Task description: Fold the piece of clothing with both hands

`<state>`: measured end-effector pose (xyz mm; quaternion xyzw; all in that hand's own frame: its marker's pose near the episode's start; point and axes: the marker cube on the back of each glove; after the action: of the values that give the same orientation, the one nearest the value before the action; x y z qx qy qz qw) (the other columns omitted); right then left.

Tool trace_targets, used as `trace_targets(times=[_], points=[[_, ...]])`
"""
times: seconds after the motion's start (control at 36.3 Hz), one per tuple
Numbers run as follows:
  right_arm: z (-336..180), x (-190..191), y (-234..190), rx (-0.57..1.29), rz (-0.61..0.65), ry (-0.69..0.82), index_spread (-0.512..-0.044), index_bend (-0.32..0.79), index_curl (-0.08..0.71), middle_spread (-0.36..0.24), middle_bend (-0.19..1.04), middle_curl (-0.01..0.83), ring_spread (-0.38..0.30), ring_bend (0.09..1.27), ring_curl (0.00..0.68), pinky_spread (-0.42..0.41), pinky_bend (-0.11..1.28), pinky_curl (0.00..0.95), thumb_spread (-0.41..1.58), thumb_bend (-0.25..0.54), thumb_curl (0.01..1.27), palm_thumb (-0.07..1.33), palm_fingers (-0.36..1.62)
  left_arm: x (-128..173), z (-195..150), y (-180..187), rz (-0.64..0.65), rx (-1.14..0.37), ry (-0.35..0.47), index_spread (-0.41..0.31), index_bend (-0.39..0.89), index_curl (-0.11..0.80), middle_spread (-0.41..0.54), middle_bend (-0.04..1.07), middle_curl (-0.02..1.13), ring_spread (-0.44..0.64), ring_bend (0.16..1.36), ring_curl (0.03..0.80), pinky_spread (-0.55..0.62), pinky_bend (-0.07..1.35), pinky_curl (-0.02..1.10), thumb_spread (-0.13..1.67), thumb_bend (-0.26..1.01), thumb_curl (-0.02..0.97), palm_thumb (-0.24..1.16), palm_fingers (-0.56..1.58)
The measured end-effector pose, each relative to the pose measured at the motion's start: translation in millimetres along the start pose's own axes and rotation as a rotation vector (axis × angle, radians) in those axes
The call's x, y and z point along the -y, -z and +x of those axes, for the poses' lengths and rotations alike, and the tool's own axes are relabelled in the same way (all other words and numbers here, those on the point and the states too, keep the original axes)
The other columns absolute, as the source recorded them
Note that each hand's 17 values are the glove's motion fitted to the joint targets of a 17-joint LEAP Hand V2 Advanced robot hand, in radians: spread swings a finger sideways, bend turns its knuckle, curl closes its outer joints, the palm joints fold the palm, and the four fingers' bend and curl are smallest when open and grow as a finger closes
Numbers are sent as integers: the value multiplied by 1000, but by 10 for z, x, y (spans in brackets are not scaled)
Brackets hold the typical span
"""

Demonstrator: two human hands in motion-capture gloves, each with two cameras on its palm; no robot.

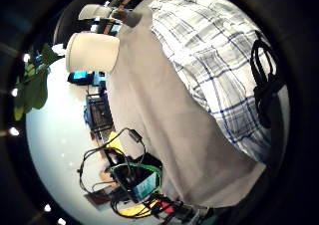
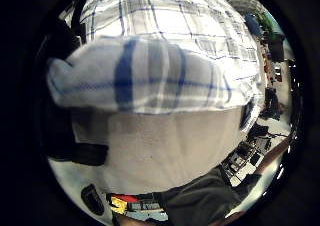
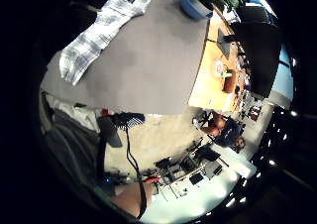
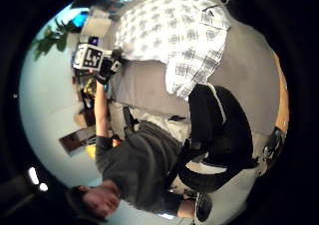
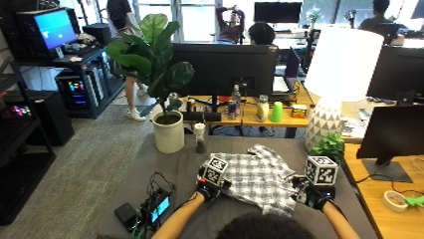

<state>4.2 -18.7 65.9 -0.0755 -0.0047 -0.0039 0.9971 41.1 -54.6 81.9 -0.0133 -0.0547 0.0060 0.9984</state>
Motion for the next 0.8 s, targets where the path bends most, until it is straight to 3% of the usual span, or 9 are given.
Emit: trace_targets(times=[0.19, 0.25, 0.28, 0.33, 0.39, 0.52, 0.69, 0.77, 0.8], points=[[-118, 196, -388, 22, -53, 46, -294, 138, 270, 8, 188, 345, 68, 396, 307, 228, 367, 330, 1342, 141, 290, 590, 454, 64, -97, 217, 66, -15, 49, -254, 142, 342, -292, 421, 431, -341, 630, 386, -364, 625, 410, 1450, 152, 273, 603, 1209], [-164, 300, -572, 17, -67, 60, -297, 82, 253, 10, 185, 346, 68, 419, 316, 229, 387, 338, 1316, 124, 293, 589, 424, 76, -101, 295, 90, -38, 44, -249, 136, 344, -296, 445, 450, -339, 656, 403, -357, 600, 412, 1499, 162, 270, 600, 1189], [-189, 365, -681, 14, -73, 64, -296, 140, 269, 8, 191, 350, 68, 403, 312, 229, 374, 336, 1338, 129, 293, 595, 446, 85, -102, 340, 107, -51, 40, -249, 138, 346, -299, 448, 456, -340, 659, 407, -358, 598, 415, 1514, 165, 268, 599, 1186], [-231, 537, -941, 6, -78, 62, -294, 42, 235, 20, 169, 344, 74, 437, 325, 231, 436, 354, 1275, 100, 300, 590, 372, 104, -114, 433, 141, -72, 37, -250, 140, 349, -303, 453, 467, -343, 666, 416, -357, 594, 420, 1544, 170, 267, 593, 1180], [-249, 714, -1175, -9, -70, 41, -284, 37, 225, 25, 166, 342, 79, 445, 331, 235, 467, 364, 1240, 78, 302, 584, 323, 133, -138, 503, 173, -80, 44, -250, 144, 353, -307, 455, 476, -345, 668, 424, -354, 590, 424, 1566, 173, 266, 587, 1172], [-312, 1022, -1521, -42, 7, -18, -272, 36, 190, 36, 161, 335, 96, 468, 340, 241, 554, 386, 1167, 23, 301, 567, 230, 404, -235, 399, 155, -101, 49, -250, 149, 363, -309, 453, 496, -343, 669, 438, -356, 577, 433, 1597, 184, 264, 577, 1161], [-304, 1247, -1594, -7, 118, -60, -258, 64, 168, 42, 187, 337, 112, 492, 346, 243, 609, 395, 1114, -15, 307, 572, 174, 288, -227, 504, 129, -131, 40, -250, 147, 373, -312, 441, 513, -342, 666, 448, -358, 571, 444, 1602, 194, 263, 563, 1157], [-284, 1303, -1508, -35, 204, -76, -247, 85, 166, 44, 197, 340, 112, 505, 344, 240, 612, 389, 1103, -12, 316, 595, 193, 300, -280, 523, 141, -125, 63, -250, 142, 374, -313, 437, 520, -342, 665, 452, -362, 569, 449, 1602, 201, 263, 558, 1156], [-280, 1315, -1479, -46, 228, -80, -245, 105, 172, 30, 218, 348, 89, 540, 354, 222, 607, 387, 1111, 35, 340, 677, 298, 269, -282, 549, 142, -127, 68, -250, 144, 375, -314, 434, 523, -342, 667, 454, -361, 563, 448, 1602, 203, 263, 556, 1153]])
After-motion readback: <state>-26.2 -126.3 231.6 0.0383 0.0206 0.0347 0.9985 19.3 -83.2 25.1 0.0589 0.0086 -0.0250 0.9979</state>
